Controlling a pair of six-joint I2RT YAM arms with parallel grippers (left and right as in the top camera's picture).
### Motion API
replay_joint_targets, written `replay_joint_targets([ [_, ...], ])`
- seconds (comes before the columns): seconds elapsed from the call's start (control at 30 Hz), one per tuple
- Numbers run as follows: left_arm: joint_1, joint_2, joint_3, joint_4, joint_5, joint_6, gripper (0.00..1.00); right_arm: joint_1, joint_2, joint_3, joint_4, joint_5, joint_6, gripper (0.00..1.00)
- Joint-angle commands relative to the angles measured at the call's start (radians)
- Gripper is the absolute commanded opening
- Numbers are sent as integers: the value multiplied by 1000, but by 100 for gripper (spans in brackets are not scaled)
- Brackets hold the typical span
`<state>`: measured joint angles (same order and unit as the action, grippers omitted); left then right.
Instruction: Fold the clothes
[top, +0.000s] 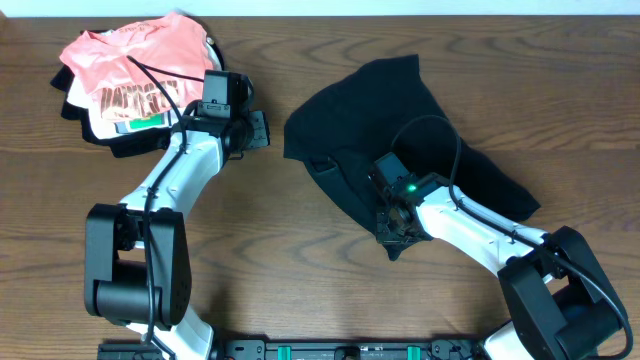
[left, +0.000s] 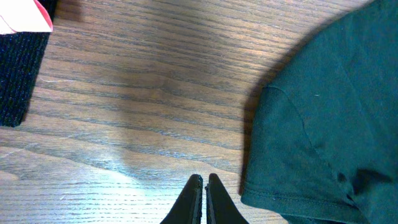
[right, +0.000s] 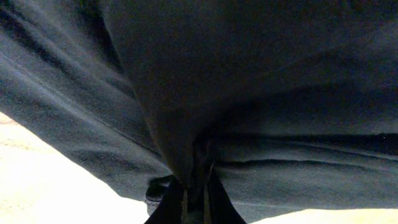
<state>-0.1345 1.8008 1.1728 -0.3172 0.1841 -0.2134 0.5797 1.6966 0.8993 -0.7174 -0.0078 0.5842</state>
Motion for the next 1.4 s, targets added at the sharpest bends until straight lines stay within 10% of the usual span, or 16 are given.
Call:
replay_joint_targets([
  [0.0, 0, -18, 5, -3, -1, -10, 6, -21, -3, -6, -39, -12, -10, 1],
  [0.47, 0, -18, 5, -4, -1, -10, 6, -301, -69, 35, -143, 123, -183, 1],
  [1.2, 0, -18, 5, -26, 0, -10, 6, -752, -68, 34, 233, 187, -638, 1],
  [1.37, -2, -18, 5, -48, 53, -10, 6, -755, -77, 53, 206, 184, -601, 66],
])
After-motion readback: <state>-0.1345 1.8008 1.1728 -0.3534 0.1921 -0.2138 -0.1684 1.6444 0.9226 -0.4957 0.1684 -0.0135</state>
